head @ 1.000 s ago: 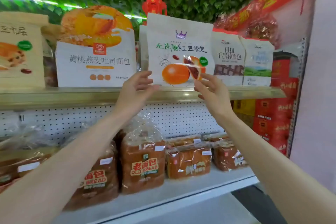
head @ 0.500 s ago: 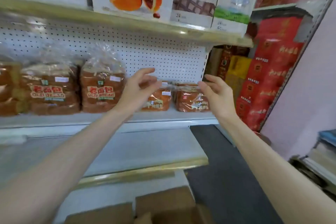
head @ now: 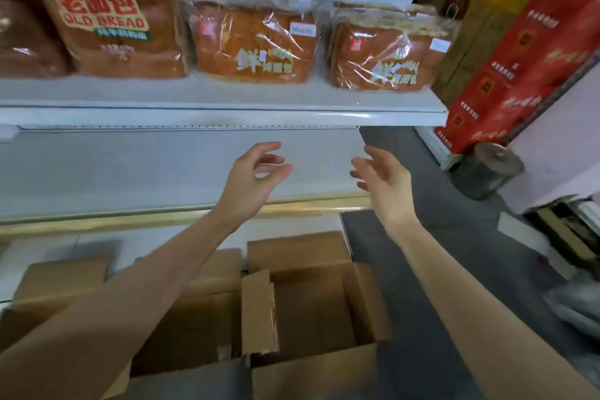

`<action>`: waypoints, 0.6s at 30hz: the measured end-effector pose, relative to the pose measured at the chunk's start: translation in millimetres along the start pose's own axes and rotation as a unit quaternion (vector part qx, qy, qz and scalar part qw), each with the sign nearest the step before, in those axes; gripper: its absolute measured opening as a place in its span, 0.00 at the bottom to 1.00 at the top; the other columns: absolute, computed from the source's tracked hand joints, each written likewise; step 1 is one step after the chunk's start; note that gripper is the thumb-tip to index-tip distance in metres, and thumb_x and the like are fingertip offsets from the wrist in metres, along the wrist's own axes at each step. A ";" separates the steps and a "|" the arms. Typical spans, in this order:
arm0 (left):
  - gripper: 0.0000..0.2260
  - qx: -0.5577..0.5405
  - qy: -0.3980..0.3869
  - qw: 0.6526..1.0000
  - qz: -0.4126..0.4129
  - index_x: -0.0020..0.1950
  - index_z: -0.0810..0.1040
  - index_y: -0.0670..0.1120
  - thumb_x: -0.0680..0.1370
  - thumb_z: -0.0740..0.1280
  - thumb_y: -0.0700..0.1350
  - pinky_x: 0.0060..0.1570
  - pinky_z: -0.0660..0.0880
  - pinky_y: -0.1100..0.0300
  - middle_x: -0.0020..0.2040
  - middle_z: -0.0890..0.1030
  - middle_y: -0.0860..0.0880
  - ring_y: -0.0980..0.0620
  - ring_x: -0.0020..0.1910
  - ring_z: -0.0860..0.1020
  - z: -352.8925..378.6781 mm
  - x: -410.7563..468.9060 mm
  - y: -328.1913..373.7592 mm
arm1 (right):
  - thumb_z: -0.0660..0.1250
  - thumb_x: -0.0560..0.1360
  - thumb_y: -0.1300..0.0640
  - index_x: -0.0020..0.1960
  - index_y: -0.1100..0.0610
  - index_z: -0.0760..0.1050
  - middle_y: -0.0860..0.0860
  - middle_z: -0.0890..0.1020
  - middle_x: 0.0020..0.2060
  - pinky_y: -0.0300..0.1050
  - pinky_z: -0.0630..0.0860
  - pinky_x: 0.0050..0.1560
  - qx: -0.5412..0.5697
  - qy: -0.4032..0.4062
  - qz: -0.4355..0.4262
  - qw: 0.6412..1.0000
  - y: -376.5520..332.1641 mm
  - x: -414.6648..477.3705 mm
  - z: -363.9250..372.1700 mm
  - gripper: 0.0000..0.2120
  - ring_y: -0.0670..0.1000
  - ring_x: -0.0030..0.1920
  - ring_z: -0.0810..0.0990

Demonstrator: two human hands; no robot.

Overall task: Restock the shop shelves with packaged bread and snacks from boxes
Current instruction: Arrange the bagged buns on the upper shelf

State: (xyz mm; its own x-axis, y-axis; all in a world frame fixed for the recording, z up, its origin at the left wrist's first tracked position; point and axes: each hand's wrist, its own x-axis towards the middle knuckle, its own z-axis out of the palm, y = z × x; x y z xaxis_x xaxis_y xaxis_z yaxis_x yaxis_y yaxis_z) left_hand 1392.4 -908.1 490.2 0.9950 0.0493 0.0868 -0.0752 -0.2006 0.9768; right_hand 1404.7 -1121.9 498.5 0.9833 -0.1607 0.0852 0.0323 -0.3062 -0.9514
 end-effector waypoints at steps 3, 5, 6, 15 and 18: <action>0.15 0.004 -0.006 0.999 -0.046 0.63 0.75 0.51 0.77 0.70 0.45 0.48 0.74 0.67 0.53 0.81 0.51 0.57 0.52 0.79 17.1 12.1 -44.8 | 0.67 0.78 0.54 0.65 0.52 0.73 0.43 0.82 0.46 0.46 0.78 0.59 0.009 -0.017 0.046 0.999 41.9 14.8 15.2 0.16 0.48 0.51 0.83; 0.15 0.011 -0.003 0.996 -0.089 0.63 0.74 0.52 0.77 0.70 0.46 0.47 0.74 0.69 0.53 0.81 0.52 0.57 0.52 0.79 31.4 19.6 -82.0 | 0.67 0.78 0.54 0.65 0.51 0.73 0.43 0.82 0.47 0.48 0.77 0.62 0.002 -0.033 0.079 0.996 79.0 23.7 25.9 0.16 0.47 0.52 0.82; 0.15 0.013 -0.006 0.995 -0.102 0.63 0.74 0.52 0.77 0.69 0.47 0.45 0.74 0.72 0.53 0.81 0.53 0.58 0.52 0.79 34.7 19.8 -91.3 | 0.67 0.78 0.54 0.65 0.51 0.73 0.44 0.82 0.48 0.49 0.76 0.62 0.004 -0.042 0.085 0.995 89.5 24.3 28.3 0.16 0.47 0.53 0.82; 0.20 0.040 -0.011 0.969 -0.242 0.67 0.72 0.47 0.77 0.69 0.49 0.51 0.72 0.72 0.55 0.80 0.54 0.63 0.53 0.78 83.3 0.8 -226.6 | 0.68 0.76 0.52 0.66 0.50 0.71 0.48 0.82 0.55 0.49 0.76 0.63 -0.014 -0.128 0.189 0.973 236.2 31.0 55.9 0.19 0.47 0.56 0.81; 0.20 0.027 0.029 0.956 -0.289 0.67 0.73 0.44 0.76 0.70 0.46 0.55 0.75 0.65 0.52 0.82 0.53 0.58 0.53 0.80 105.3 -15.2 -276.3 | 0.68 0.76 0.52 0.69 0.54 0.71 0.48 0.82 0.54 0.49 0.76 0.62 -0.023 -0.167 0.221 0.961 291.7 27.8 61.0 0.22 0.47 0.56 0.81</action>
State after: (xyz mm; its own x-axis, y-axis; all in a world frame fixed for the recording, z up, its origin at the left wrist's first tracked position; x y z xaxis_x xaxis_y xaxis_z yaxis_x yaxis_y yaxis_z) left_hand 1404.9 -956.5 198.3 0.8637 0.2216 -0.4526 0.4917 -0.1736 0.8533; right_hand 1452.3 -1158.5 205.3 0.9020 0.0223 -0.4313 -0.4022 -0.3199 -0.8578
